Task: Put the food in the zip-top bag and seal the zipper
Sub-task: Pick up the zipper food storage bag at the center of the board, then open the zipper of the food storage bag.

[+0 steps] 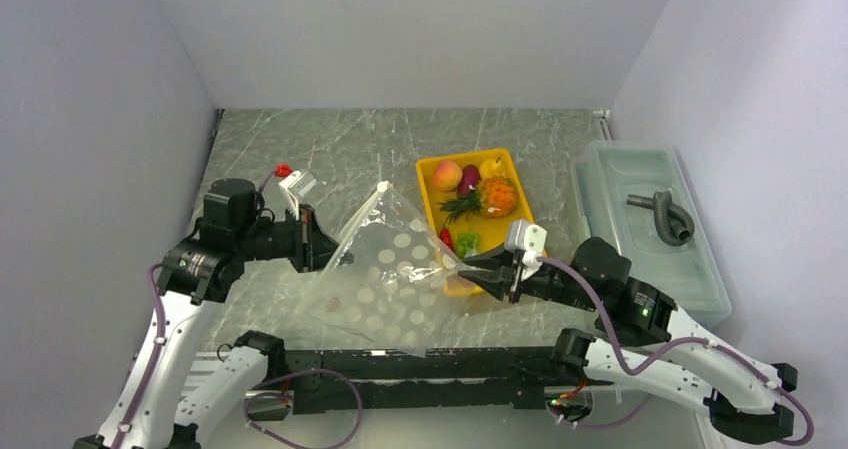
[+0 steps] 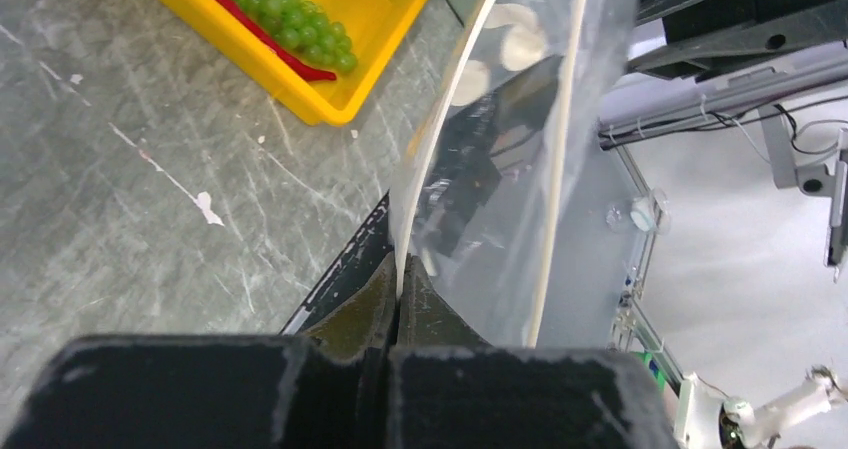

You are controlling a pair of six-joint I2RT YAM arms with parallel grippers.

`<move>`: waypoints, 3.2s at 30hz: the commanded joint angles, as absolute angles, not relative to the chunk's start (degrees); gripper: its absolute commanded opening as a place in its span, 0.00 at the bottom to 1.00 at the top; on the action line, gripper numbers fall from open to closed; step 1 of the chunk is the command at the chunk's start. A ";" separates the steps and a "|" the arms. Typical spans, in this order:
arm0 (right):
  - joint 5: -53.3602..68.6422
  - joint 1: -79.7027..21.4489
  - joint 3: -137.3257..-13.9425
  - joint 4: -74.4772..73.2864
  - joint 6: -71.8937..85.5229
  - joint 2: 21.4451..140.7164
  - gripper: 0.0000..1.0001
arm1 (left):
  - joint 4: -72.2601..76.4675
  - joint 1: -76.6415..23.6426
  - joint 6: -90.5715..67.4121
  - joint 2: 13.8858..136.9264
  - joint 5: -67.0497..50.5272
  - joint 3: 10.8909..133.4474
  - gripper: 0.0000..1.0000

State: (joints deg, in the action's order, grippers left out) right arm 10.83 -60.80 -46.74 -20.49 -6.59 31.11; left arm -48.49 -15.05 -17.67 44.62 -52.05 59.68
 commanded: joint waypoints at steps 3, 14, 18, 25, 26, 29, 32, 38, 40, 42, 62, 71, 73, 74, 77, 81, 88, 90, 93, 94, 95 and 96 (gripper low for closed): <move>6.25 -61.00 -47.26 -19.16 -5.63 32.17 0.39 | -51.25 -15.12 -16.37 44.70 -45.07 64.50 0.00; 0.47 -60.99 -48.89 -16.58 -0.37 35.10 0.59 | -59.23 -15.12 -15.46 48.09 -29.60 71.49 0.00; -3.75 -61.00 -51.32 -17.31 4.18 37.44 0.60 | -61.44 -15.12 -15.47 49.91 -23.06 73.41 0.00; -6.94 -61.00 -52.85 -17.12 7.94 40.95 0.61 | -63.24 -15.12 -15.61 52.28 -12.26 74.69 0.00; -7.28 -61.00 -52.45 -16.29 8.38 41.15 0.61 | -63.54 -15.14 -15.64 52.65 -9.96 75.01 0.00; -8.34 -61.00 -51.37 -14.40 10.19 42.34 0.61 | -64.37 -15.16 -16.20 53.46 -5.55 75.72 0.00; -9.59 -60.95 -51.65 -13.08 13.22 44.59 0.61 | -64.42 -15.20 -16.59 53.78 -2.60 75.85 0.00; -9.67 -60.98 -55.16 -12.21 19.51 50.89 0.62 | -65.05 -16.21 -17.53 54.82 1.88 75.46 0.00; -10.08 -60.97 -57.24 -12.93 22.20 53.57 0.62 | -65.11 -17.40 -18.46 54.97 4.27 75.20 0.00; -9.77 -60.99 -60.09 -14.84 24.43 56.78 0.63 | -65.13 -18.88 -19.82 55.22 6.32 75.06 0.00; -10.00 -61.14 -70.58 -11.33 38.93 72.45 0.64 | -68.78 -42.36 -38.16 62.11 28.28 77.56 0.00; -12.07 -62.04 -74.33 -12.40 41.51 77.34 0.66 | -74.57 -52.88 -45.72 68.81 39.32 82.06 0.00; -12.00 -62.05 -74.31 -11.89 42.26 78.12 0.66 | -75.02 -54.15 -46.55 69.83 40.35 82.68 0.00; -11.88 -62.05 -74.33 -11.63 42.54 78.35 0.66 | -75.20 -54.56 -46.79 70.21 40.71 82.92 0.00; -12.57 -62.12 -74.13 -11.30 43.58 79.04 0.66 | -75.24 -55.40 -47.19 70.83 41.16 83.55 0.00; -12.13 -62.03 -73.73 -9.96 44.44 79.95 0.66 | -75.60 -56.37 -47.70 71.01 41.65 84.15 0.00; -11.40 -62.07 -74.49 -9.47 45.43 82.49 0.66 | -75.12 -57.16 -48.07 71.10 41.50 83.94 0.00; -11.30 -62.07 -74.89 -9.34 45.52 83.47 0.66 | -74.82 -57.28 -47.99 71.10 41.53 83.92 0.00; -11.08 -62.05 -75.63 -9.64 45.47 84.88 0.65 | -75.10 -57.47 -48.20 71.45 41.87 84.26 0.00; -11.20 -62.07 -75.73 -9.74 45.44 85.35 0.64 | -75.14 -57.56 -48.21 71.53 41.98 84.36 0.00; -11.35 -62.05 -75.69 -9.83 45.46 85.71 0.64 | -75.19 -57.69 -48.17 71.59 42.13 84.44 0.00; -11.44 -62.05 -75.68 -10.04 45.44 86.19 0.64 | -75.23 -57.80 -48.24 71.63 42.33 84.58 0.00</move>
